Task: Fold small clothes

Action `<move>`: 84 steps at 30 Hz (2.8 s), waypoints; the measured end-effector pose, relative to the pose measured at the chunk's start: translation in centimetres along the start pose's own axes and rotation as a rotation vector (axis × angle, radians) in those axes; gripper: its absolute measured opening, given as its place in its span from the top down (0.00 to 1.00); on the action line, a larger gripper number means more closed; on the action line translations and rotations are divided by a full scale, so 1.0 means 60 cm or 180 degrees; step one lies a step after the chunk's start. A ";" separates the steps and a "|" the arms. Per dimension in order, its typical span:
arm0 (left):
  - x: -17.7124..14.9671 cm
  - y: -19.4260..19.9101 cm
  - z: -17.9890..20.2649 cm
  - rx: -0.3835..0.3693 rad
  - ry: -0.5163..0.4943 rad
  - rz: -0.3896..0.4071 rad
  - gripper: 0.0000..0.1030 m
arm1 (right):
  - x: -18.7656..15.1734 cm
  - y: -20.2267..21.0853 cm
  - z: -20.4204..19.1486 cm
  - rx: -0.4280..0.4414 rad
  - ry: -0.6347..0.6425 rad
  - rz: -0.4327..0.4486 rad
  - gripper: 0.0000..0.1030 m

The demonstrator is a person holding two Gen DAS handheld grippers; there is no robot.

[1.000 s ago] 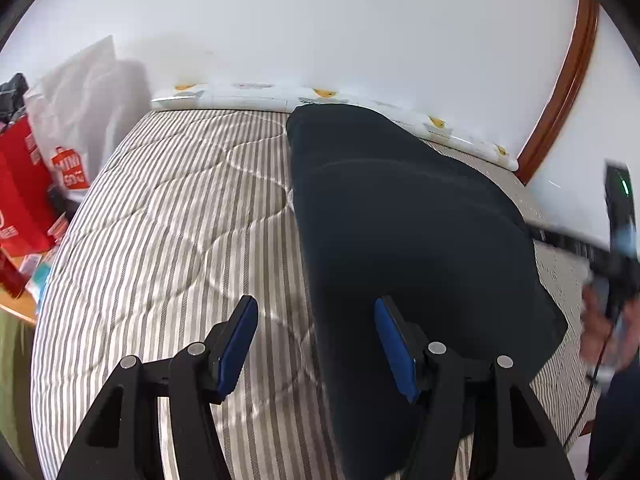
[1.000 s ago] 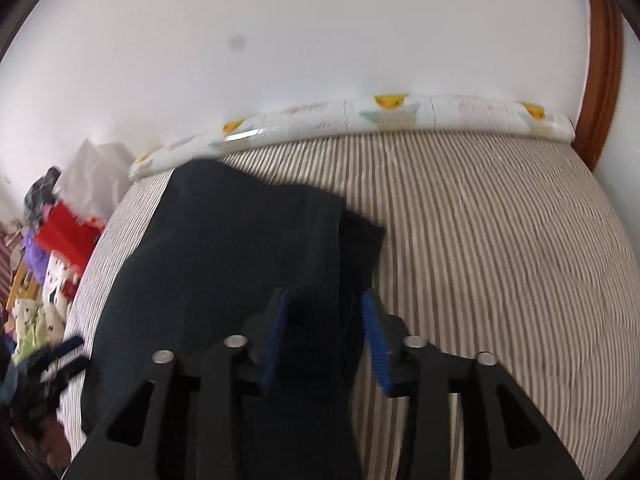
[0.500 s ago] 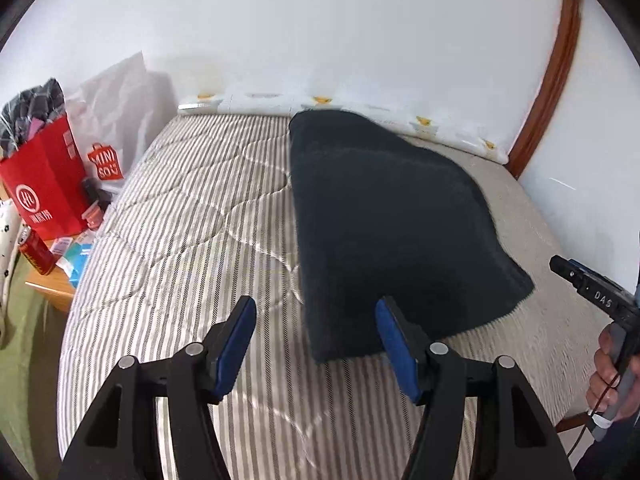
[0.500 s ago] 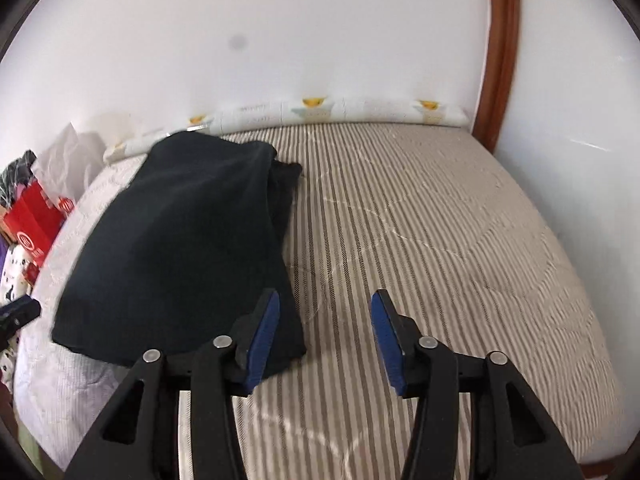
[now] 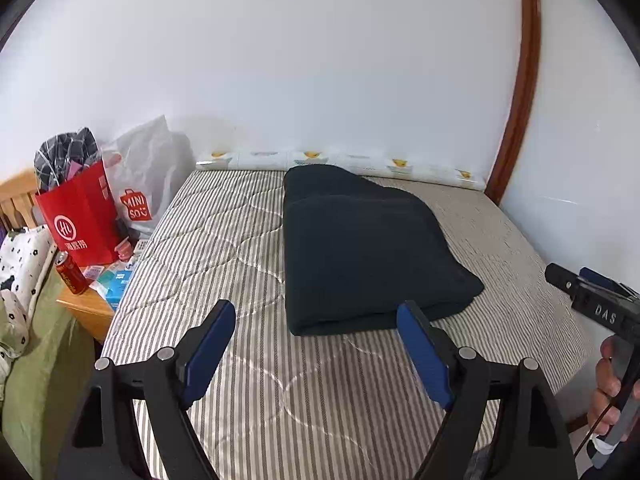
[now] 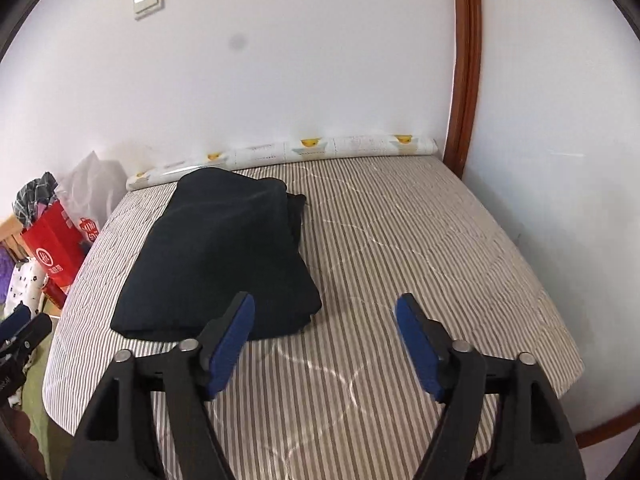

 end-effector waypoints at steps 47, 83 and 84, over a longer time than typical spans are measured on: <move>-0.044 0.060 0.042 0.0023 -0.0089 0.0143 0.14 | -0.065 0.092 0.019 -0.0359 -0.0002 0.0048 0.04; -0.048 0.071 0.045 -0.0043 -0.0078 0.0135 0.14 | -0.065 0.088 0.018 -0.0292 0.0033 0.0068 0.04; -0.048 0.071 0.045 -0.0038 -0.0078 0.0134 0.14 | -0.065 0.088 0.018 -0.0288 0.0032 0.0069 0.04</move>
Point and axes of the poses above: each gripper's, at about its wrist camera, not at the fingertips, and y roughly against the way its jaws point, z to its right, x to its top, the point moved 8 cm from there along -y, roughly the way its jaws point, and after that the axes turned 13 degrees about y, right-handed, at the moved point
